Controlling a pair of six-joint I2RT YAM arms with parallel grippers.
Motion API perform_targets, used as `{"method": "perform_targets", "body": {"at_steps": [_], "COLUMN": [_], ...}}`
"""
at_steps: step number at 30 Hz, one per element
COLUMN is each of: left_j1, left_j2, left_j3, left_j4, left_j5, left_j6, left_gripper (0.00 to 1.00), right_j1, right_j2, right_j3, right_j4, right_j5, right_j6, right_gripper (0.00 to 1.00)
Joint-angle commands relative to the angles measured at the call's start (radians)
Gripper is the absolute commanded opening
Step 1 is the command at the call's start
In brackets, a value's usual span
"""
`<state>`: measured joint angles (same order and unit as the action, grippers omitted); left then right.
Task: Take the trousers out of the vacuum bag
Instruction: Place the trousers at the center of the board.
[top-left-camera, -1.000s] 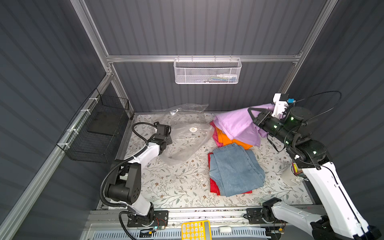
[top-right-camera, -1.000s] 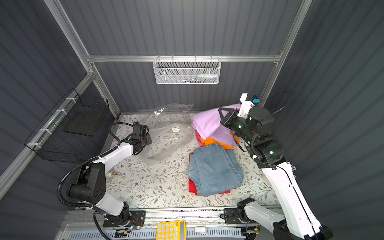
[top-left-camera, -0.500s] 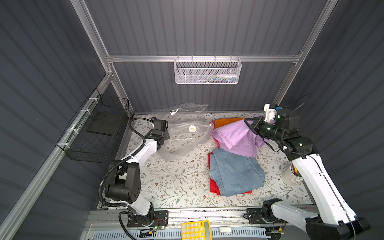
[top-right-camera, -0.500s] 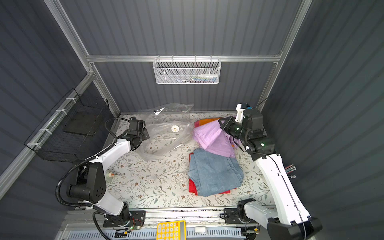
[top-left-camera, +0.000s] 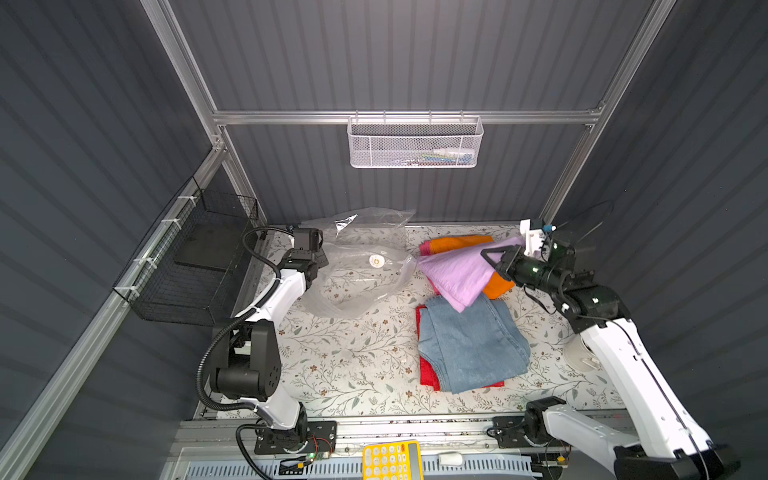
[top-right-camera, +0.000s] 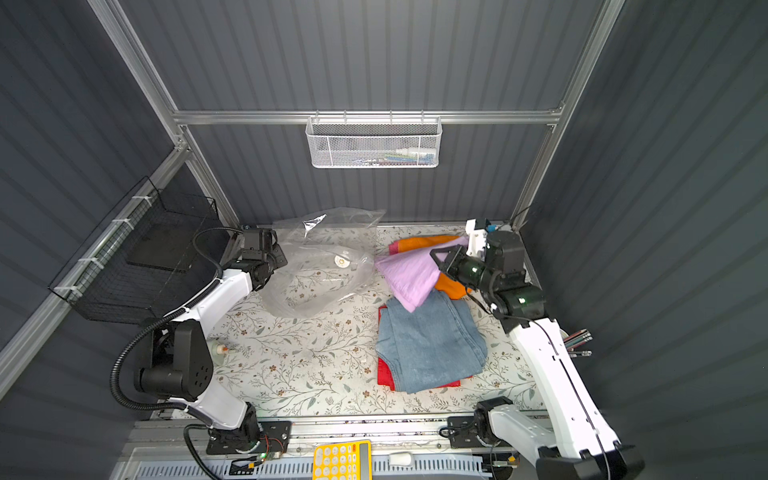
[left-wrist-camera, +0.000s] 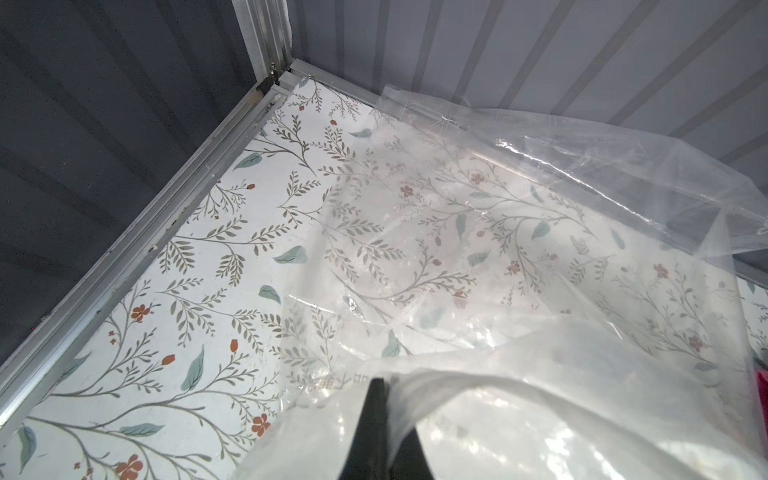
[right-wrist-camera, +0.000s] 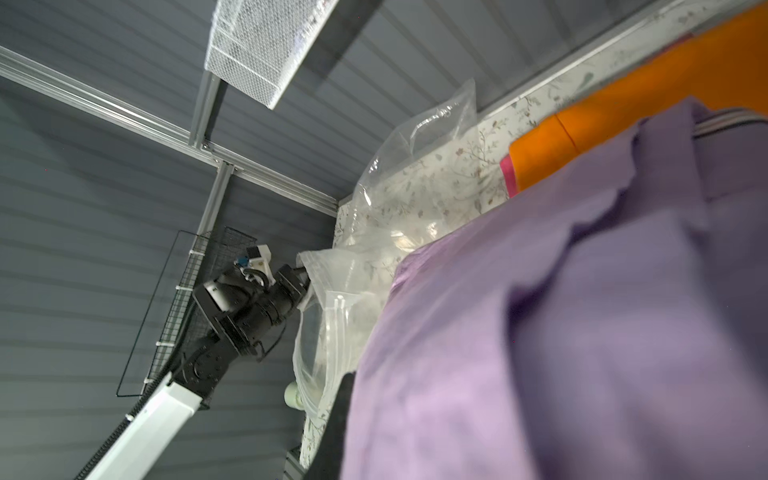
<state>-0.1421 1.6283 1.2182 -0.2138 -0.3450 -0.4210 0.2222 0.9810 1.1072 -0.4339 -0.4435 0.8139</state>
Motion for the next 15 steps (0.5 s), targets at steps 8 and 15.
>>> {"method": "perform_targets", "body": {"at_steps": [8,15], "left_j1": [0.009,0.01], "left_j2": [0.024,0.019], "left_j3": [0.025,0.04], "left_j4": [0.0,-0.006], "left_j5": [0.007,0.002], "left_j6": [0.009,0.018], "left_gripper": [0.0,0.0], "right_j1": [0.105,0.249], "right_j2": [-0.276,-0.321], "right_j3": [-0.421,-0.606], "right_j4": [0.014,-0.031], "right_j5": [0.041,0.178], "right_j6": [0.173,0.304], "right_gripper": [0.0,0.09]}}
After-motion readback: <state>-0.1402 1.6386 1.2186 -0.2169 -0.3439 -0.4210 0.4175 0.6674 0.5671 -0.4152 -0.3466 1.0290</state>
